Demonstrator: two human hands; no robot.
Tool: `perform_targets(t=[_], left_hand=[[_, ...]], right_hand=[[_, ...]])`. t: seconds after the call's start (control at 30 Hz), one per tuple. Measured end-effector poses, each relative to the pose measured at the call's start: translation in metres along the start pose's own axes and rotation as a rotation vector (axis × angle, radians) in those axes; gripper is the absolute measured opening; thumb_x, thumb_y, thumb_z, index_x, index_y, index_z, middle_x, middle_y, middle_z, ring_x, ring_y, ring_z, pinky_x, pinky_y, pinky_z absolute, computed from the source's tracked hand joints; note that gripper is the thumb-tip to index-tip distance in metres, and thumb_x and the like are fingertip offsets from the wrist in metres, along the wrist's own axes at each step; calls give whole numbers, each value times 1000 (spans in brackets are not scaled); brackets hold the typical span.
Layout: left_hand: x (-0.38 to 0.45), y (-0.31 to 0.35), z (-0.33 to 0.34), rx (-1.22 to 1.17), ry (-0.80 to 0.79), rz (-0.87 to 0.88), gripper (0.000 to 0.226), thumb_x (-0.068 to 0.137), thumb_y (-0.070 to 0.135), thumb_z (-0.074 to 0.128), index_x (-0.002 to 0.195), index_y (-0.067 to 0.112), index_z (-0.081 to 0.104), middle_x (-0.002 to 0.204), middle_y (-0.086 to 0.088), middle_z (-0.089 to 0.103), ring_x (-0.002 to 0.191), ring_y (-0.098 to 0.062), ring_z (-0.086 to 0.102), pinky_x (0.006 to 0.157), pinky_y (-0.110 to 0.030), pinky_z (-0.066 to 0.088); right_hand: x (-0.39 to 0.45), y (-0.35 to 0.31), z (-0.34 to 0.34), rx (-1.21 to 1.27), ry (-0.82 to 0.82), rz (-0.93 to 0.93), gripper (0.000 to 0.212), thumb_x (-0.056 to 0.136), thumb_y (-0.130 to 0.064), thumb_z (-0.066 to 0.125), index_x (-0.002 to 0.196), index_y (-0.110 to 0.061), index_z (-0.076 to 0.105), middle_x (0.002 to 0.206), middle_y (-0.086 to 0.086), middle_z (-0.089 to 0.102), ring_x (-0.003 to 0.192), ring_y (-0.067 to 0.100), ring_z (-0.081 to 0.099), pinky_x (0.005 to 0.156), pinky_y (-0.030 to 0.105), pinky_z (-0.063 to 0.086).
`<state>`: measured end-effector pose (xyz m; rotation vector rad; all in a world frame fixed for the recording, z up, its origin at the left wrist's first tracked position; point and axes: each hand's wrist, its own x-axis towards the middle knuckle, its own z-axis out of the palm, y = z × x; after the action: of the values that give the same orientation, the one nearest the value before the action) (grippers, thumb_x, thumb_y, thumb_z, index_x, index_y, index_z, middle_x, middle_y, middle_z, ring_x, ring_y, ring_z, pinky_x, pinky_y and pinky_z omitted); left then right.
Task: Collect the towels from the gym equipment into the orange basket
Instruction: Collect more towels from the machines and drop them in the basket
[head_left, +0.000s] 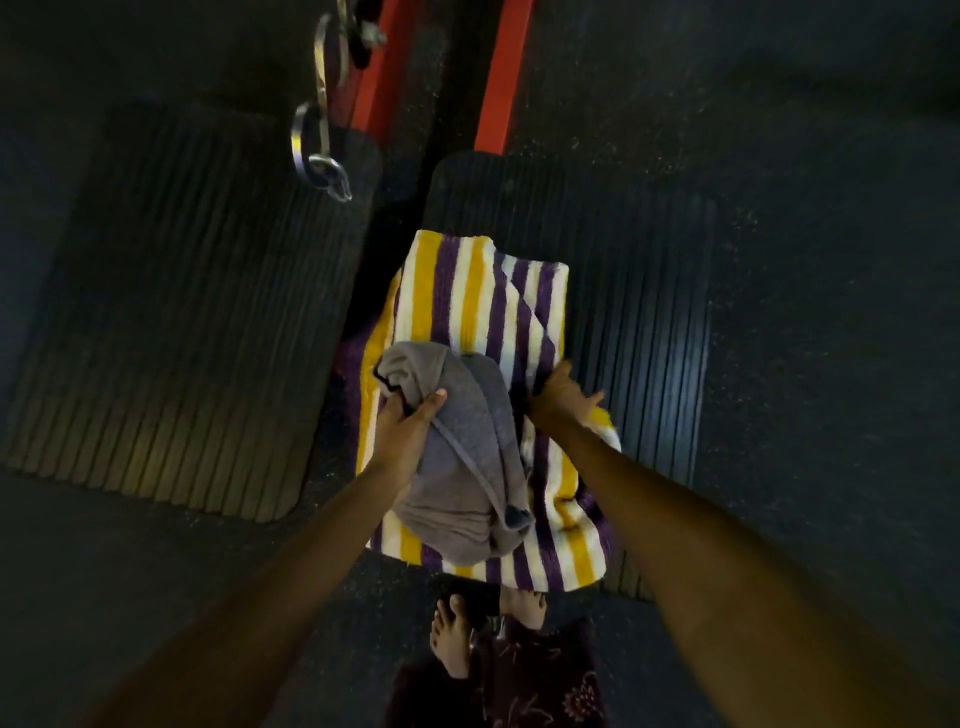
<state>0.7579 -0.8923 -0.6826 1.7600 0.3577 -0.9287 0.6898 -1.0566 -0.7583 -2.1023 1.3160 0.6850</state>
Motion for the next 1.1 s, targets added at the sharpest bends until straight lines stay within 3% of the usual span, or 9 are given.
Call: perform_targets(t=[0.07, 0.13, 0.33, 0.5, 0.57, 0.63, 0.8, 0.93, 1.1], left_hand=[[-10, 1, 4, 6, -13, 5, 49, 90, 22, 61, 134, 7, 46, 131, -11, 56, 120, -28, 53, 104, -46, 43], [-26, 4, 6, -7, 20, -8, 45, 93, 19, 57, 134, 6, 44, 133, -13, 54, 122, -29, 52, 101, -40, 45], [-81, 29, -20, 47, 118, 117, 71, 94, 15, 55, 150, 20, 11, 148, 0, 31, 136, -16, 32, 109, -30, 33], [-147, 71, -47, 102, 49, 303, 52, 95, 3, 47, 144, 16, 32, 138, 3, 40, 124, -6, 39, 87, -2, 40], [-174, 93, -55, 87, 65, 323, 43, 96, 1, 45, 138, 12, 42, 142, -4, 42, 130, -15, 40, 100, -13, 39], [-204, 115, -58, 77, 53, 322, 34, 97, 0, 41, 128, 6, 51, 137, -5, 46, 132, -22, 41, 108, -31, 37], [-289, 181, -58, -61, 35, 259, 27, 98, 6, 40, 116, 5, 61, 123, -3, 54, 125, -23, 47, 109, -42, 37], [-346, 226, -57, -185, 15, 173, 37, 94, 37, 50, 123, 15, 59, 120, -5, 57, 111, -18, 52, 97, -35, 40], [-401, 284, -60, -258, -258, 198, 56, 84, 62, 52, 114, 17, 62, 109, -4, 68, 97, -16, 64, 91, -37, 51]], right_hand=[[-11, -5, 4, 136, -62, -35, 41, 90, -32, 58, 121, -5, 55, 116, 16, 64, 117, 34, 56, 108, 45, 32], [-31, -11, 7, 381, -137, -66, 23, 90, -21, 57, 103, -2, 62, 106, 17, 64, 112, 36, 58, 84, 35, 42], [-105, -13, -45, 891, -212, -100, 34, 84, 6, 53, 116, 0, 61, 105, 9, 64, 94, 19, 57, 75, 24, 48], [-183, -22, -112, 971, -73, -132, 46, 80, 13, 57, 125, 3, 56, 116, 15, 62, 101, 21, 57, 86, 28, 48], [-217, -30, -144, 1019, 30, -177, 41, 80, 17, 56, 120, 10, 56, 113, 18, 61, 94, 20, 57, 77, 17, 49], [-255, -40, -176, 1053, 99, -206, 45, 76, 9, 61, 121, 11, 54, 116, 20, 61, 99, 24, 60, 85, 25, 50], [-352, -74, -257, 832, 157, -388, 45, 81, 0, 65, 123, 4, 50, 120, 18, 59, 115, 34, 55, 98, 37, 44], [-412, -94, -305, 731, 250, -548, 38, 82, -10, 67, 119, -7, 58, 117, 12, 63, 112, 26, 58, 102, 44, 44], [-469, -110, -341, 289, 288, -752, 40, 85, -13, 61, 124, -3, 54, 126, 19, 53, 120, 33, 48, 102, 38, 36]])
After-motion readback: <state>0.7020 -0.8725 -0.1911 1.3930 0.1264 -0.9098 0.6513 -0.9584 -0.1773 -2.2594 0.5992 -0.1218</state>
